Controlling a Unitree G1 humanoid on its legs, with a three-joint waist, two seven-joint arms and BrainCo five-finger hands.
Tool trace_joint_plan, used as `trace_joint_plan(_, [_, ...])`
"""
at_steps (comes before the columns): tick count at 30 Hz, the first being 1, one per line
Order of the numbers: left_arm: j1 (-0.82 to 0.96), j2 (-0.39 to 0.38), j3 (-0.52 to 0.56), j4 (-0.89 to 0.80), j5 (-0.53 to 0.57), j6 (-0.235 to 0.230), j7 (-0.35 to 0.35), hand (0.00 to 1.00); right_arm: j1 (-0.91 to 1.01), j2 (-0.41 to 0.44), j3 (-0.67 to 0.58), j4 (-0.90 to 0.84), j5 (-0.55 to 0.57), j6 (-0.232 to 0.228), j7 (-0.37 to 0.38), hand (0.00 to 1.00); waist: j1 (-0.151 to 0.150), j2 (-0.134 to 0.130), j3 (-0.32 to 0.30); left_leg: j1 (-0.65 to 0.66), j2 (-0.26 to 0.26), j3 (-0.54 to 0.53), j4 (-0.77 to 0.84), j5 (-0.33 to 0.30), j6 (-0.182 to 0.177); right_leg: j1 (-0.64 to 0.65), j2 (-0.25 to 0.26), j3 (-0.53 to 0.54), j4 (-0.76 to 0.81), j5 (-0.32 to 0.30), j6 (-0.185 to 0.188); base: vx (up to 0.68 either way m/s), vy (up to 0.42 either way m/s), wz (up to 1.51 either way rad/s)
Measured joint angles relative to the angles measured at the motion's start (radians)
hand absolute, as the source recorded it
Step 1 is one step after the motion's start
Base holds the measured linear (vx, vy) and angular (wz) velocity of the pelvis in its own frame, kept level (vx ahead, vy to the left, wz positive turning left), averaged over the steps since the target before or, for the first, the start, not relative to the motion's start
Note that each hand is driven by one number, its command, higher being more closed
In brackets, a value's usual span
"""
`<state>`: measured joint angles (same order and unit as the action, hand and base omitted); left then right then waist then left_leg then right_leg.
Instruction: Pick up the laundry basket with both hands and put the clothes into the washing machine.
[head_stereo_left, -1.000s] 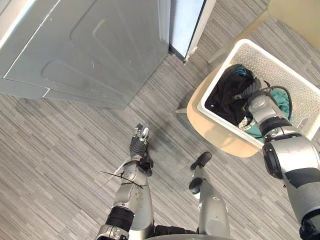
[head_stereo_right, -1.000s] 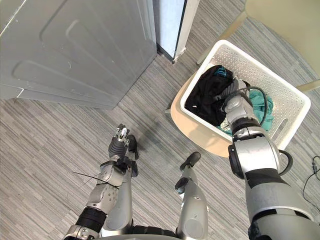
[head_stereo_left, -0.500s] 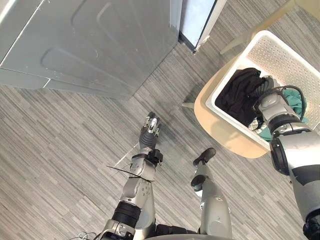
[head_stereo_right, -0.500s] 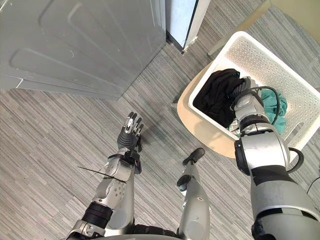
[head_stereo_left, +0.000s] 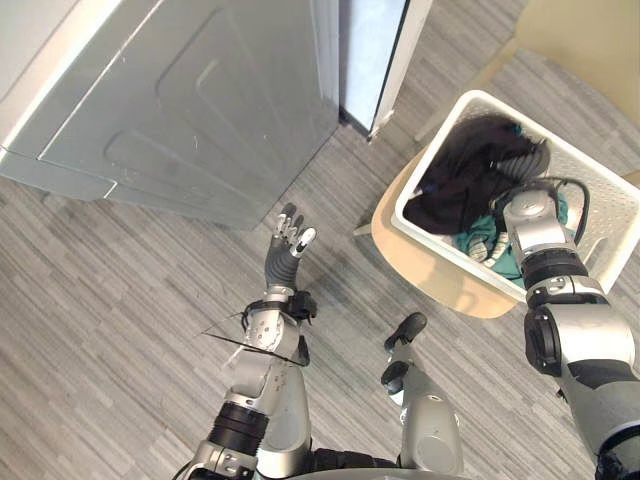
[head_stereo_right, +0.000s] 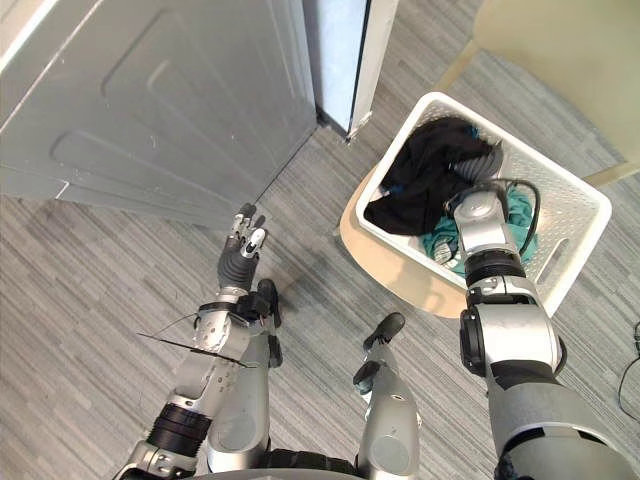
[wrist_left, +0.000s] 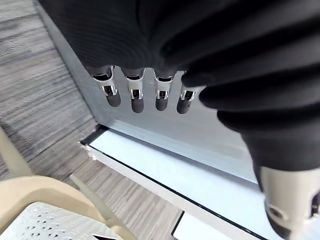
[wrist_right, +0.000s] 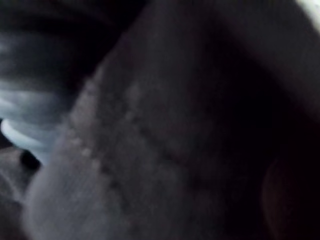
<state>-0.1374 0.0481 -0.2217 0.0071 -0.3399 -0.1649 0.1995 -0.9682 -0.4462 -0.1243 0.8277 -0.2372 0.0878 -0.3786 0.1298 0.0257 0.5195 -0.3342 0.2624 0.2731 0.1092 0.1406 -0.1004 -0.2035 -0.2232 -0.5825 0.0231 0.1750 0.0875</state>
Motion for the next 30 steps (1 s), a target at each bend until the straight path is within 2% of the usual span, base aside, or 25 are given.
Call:
trace_joint_plan(2, [0.007,0.013,0.025,-0.034,0.031,0.0,0.002,0.0,0.077,0.059,-0.04,-0.213,-0.001,-0.002,-0.039,1.0,-0.01,-0.01,-0.015,0.073,-0.002,0.017,-0.022,0.0,-0.001,0.045,-0.007,0.011,0.021,-0.023,0.009,0.03,0.006,-0.1])
trace_joint_plan(3, [0.011,0.013,0.03,-0.038,0.042,0.0,0.002,0.0,0.109,0.077,-0.048,-0.26,-0.002,-0.003,-0.046,1.0,-0.011,-0.014,-0.038,0.08,-0.002,0.019,-0.03,0.0,-0.001,0.045,-0.009,0.012,0.03,-0.032,0.01,0.03,-0.008,0.02])
trace_joint_plan(4, [0.024,0.015,0.036,-0.045,0.057,0.0,0.003,0.0,0.176,0.115,-0.057,-0.34,-0.009,-0.004,-0.06,1.0,-0.017,-0.023,-0.099,0.083,-0.002,0.019,-0.045,0.002,-0.005,0.039,-0.009,0.011,0.039,-0.047,0.017,0.04,-0.012,0.01])
trace_joint_plan(6, [0.057,0.025,0.038,-0.086,0.099,0.0,0.002,0.0,0.28,0.185,-0.066,-0.474,-0.011,-0.005,-0.067,1.0,-0.021,-0.037,-0.169,0.12,-0.002,0.026,-0.078,0.006,-0.012,0.051,-0.01,0.012,0.059,-0.072,0.019,0.11,-0.034,-0.02])
trace_joint_plan(10, [0.051,0.053,0.039,-0.146,0.185,-0.001,-0.004,0.0,0.391,0.269,-0.062,-0.669,-0.035,-0.023,-0.056,1.0,-0.04,-0.044,-0.233,0.167,-0.005,0.036,-0.1,0.008,-0.016,0.081,-0.011,0.013,0.064,-0.079,0.021,0.08,-0.021,-0.03])
trace_joint_plan(13, [0.028,0.056,0.061,-0.167,0.238,0.0,-0.005,0.0,0.472,0.315,-0.037,-0.821,-0.044,-0.043,-0.029,1.0,-0.064,-0.047,-0.252,0.223,-0.012,0.043,-0.119,0.009,-0.016,0.125,-0.014,0.016,0.063,-0.086,0.029,0.05,-0.003,-0.05])
trace_joint_plan(17, [-0.006,0.069,0.06,-0.166,0.3,0.002,-0.023,0.0,0.563,0.323,0.009,-0.966,-0.025,-0.096,0.027,1.0,-0.081,-0.053,-0.308,0.276,-0.023,0.083,-0.152,0.008,-0.017,0.137,-0.02,0.055,0.062,-0.088,0.033,0.04,0.015,-0.21])
trace_joint_plan(20, [-0.068,0.122,0.054,-0.146,0.357,0.006,-0.053,0.0,0.6,0.32,0.066,-1.034,0.064,-0.152,0.109,1.0,-0.116,-0.061,-0.336,0.3,-0.025,0.1,-0.166,0.01,-0.019,0.138,-0.019,0.075,0.062,-0.087,0.034,0.02,0.006,-0.17])
trace_joint_plan(23, [-0.168,0.155,0.015,-0.053,0.39,0.01,-0.082,0.0,0.634,0.317,0.107,-1.09,0.135,-0.182,0.169,1.0,-0.126,-0.064,-0.341,0.317,-0.026,0.118,-0.172,0.01,-0.019,0.138,-0.018,0.094,0.06,-0.084,0.035,0.01,0.005,-0.17])
trace_joint_plan(25, [-0.204,0.165,0.011,-0.031,0.392,0.026,-0.095,0.0,0.634,0.31,0.142,-1.091,0.185,-0.198,0.197,1.0,-0.146,-0.065,-0.341,0.317,-0.027,0.118,-0.175,0.01,-0.019,0.138,-0.018,0.094,0.058,-0.082,0.035,0.0,0.003,-0.02])
trace_joint_plan(27, [-0.221,0.176,-0.006,-0.031,0.381,0.031,-0.114,0.0,0.634,0.294,0.156,-1.091,0.215,-0.198,0.212,1.0,-0.151,-0.064,-0.343,0.316,-0.028,0.123,-0.177,0.011,-0.02,0.138,-0.017,0.095,0.05,-0.078,0.035,0.01,0.001,-0.02])
trace_joint_plan(30, [-0.256,0.205,-0.055,-0.007,0.29,0.041,-0.157,0.0,0.644,0.273,0.181,-1.091,0.288,-0.198,0.25,1.0,-0.152,-0.062,-0.366,0.313,-0.031,0.135,-0.179,0.011,-0.02,0.132,-0.015,0.104,0.035,-0.068,0.036,0.04,-0.002,-0.08])
